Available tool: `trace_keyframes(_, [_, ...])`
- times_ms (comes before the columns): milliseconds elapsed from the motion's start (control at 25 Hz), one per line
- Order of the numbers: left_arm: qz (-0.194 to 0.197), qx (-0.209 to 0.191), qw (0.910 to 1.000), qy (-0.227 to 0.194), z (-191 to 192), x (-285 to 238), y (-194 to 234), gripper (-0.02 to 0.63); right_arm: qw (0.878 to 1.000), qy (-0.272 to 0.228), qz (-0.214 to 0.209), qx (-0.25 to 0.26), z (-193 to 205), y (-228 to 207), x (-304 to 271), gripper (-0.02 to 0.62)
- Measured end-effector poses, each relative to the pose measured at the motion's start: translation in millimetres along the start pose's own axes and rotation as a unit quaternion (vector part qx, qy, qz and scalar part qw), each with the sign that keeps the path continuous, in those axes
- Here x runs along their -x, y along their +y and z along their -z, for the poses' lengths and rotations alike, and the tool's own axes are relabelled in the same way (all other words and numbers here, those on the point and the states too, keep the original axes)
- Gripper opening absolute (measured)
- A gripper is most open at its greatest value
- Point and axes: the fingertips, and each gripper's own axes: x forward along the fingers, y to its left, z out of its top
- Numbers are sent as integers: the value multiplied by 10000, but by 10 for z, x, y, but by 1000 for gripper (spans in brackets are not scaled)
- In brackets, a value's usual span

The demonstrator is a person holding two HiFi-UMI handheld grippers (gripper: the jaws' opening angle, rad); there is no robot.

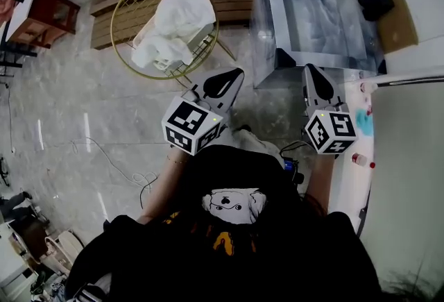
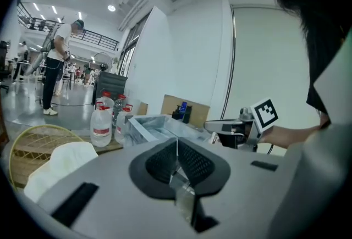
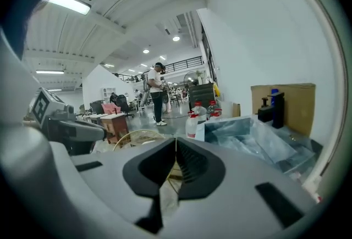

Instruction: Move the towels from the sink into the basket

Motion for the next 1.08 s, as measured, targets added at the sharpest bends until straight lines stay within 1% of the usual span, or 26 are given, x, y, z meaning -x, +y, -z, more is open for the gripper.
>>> trace_keyframes(360, [118,-108,9999,-13,26,23,-239,9,9999,-100,40,135,-58,-16,234,8])
trace_keyframes(800, [16,-35,9999,93,174,139,-240,9,9998,-26,-2,172,50,55,270,7])
trace_keyframes(1080, [-35,54,9999,125,248,156,-231,9,9998,32,34,177,98,27,297,7])
